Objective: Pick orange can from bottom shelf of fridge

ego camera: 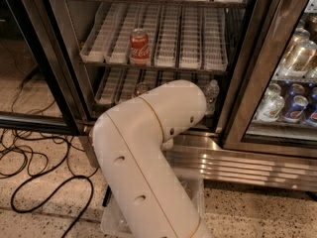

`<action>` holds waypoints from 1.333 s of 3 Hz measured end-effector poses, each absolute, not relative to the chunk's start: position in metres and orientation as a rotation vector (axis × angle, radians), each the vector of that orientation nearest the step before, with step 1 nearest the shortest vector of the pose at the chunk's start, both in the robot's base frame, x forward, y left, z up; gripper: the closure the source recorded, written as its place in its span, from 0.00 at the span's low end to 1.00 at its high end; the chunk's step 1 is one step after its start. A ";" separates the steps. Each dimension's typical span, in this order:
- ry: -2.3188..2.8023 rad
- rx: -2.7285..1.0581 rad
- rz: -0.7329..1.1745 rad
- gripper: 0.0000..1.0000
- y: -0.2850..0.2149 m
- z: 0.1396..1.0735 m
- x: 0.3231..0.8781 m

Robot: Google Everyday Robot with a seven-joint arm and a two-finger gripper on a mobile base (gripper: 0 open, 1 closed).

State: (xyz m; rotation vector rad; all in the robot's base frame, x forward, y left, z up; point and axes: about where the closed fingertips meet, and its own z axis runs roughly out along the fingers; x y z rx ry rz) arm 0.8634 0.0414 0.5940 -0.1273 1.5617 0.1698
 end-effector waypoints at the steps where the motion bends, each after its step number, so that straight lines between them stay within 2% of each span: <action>1: 1.571 -0.123 0.143 0.30 0.027 0.588 0.869; 3: 1.556 -0.132 0.115 0.29 0.019 0.592 0.896; 4: 1.536 -0.145 0.145 0.48 0.029 0.598 0.904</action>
Offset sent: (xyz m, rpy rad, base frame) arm 0.0336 -0.0384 -0.0075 -0.0519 -0.0017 -0.0541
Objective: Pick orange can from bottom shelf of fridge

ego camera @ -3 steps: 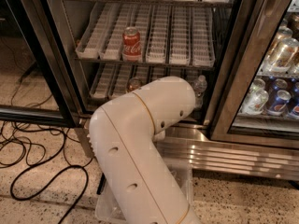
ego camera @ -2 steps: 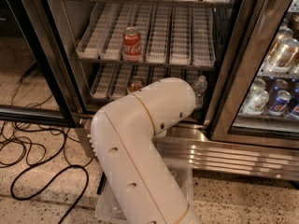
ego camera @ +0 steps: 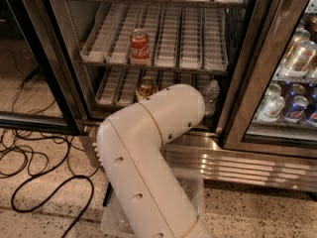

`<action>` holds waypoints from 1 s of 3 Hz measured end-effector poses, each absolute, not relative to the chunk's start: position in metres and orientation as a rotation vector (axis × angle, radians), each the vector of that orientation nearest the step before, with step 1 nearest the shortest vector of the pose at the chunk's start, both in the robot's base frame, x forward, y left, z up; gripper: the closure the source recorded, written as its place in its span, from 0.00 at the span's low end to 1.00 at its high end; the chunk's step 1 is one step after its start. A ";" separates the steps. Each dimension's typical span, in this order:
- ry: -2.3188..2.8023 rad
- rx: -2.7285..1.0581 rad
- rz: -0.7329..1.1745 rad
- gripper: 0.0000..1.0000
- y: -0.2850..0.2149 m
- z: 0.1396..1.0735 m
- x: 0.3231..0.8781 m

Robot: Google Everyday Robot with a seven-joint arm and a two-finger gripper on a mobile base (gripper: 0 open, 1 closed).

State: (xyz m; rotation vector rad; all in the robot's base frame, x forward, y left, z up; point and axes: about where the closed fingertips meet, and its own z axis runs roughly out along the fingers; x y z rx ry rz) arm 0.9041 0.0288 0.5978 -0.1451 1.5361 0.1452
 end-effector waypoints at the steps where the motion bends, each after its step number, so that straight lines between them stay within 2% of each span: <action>1: 1.533 -0.170 0.169 0.71 0.041 0.599 0.906; 2: 1.533 -0.170 0.170 0.94 0.041 0.599 0.906; 3: 1.533 -0.156 0.180 1.00 0.041 0.603 0.904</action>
Offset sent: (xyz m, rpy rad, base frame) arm 0.0014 0.0107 0.0014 -0.0011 -0.0010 0.0284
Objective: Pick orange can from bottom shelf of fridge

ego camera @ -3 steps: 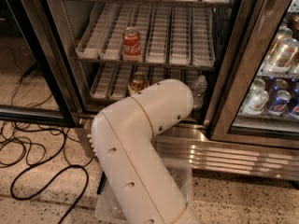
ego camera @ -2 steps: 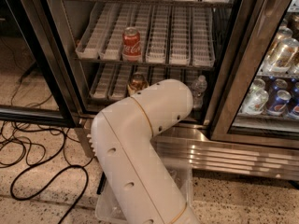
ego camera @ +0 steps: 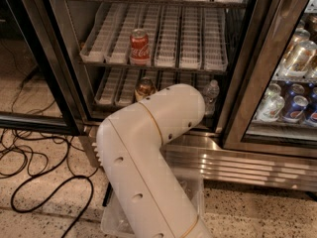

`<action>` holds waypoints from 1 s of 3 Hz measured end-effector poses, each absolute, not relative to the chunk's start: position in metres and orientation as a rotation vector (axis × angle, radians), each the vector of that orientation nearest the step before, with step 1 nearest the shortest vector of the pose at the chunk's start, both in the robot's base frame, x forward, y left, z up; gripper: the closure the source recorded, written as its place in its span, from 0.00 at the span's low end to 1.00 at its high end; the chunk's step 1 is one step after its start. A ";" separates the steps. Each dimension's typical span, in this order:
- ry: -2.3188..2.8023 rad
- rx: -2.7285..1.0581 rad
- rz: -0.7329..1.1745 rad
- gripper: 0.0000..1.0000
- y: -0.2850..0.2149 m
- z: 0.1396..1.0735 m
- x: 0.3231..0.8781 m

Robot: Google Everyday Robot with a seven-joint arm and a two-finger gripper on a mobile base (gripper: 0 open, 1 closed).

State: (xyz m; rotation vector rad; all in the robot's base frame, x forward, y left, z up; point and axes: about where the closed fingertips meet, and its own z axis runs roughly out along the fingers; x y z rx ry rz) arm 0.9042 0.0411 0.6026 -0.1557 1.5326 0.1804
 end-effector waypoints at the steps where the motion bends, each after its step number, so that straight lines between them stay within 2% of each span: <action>1: 1.551 -0.036 0.222 1.00 0.033 0.618 0.884; 3: 1.606 0.247 0.337 1.00 0.036 0.641 0.824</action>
Offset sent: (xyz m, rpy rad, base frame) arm -0.0911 -0.0134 0.0470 0.4136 0.1284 -0.2014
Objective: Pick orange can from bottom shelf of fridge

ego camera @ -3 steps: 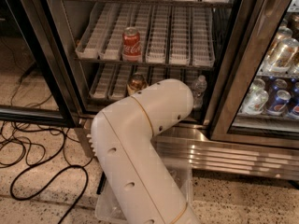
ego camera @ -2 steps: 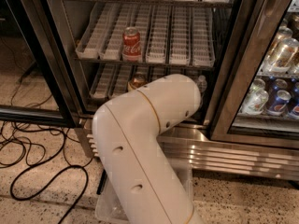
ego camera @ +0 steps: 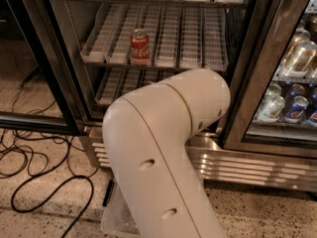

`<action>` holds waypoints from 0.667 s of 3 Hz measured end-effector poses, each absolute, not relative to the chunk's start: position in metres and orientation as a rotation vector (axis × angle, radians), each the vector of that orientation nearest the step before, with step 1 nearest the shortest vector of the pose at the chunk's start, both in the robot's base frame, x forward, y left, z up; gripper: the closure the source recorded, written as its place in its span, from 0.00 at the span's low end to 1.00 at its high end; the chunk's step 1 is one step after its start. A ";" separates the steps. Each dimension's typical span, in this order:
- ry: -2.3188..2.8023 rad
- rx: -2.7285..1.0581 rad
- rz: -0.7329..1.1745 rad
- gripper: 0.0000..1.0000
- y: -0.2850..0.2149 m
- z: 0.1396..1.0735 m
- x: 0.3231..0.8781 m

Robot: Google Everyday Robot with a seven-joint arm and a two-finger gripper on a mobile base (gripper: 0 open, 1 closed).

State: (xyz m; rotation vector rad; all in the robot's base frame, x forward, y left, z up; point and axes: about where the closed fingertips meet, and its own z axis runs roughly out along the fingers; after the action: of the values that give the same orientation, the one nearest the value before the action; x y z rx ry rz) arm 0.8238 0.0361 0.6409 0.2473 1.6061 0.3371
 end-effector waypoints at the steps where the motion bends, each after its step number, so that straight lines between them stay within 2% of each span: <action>1: 1.612 0.257 0.338 1.00 0.035 0.641 0.820; 2: 1.640 0.302 0.337 1.00 0.026 0.642 0.803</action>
Offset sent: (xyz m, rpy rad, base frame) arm -0.0526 -0.0266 0.0005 0.0691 0.1090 -0.0665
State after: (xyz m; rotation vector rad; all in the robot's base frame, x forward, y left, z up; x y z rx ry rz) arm 0.8028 0.0255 0.6420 0.3020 1.6401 0.3367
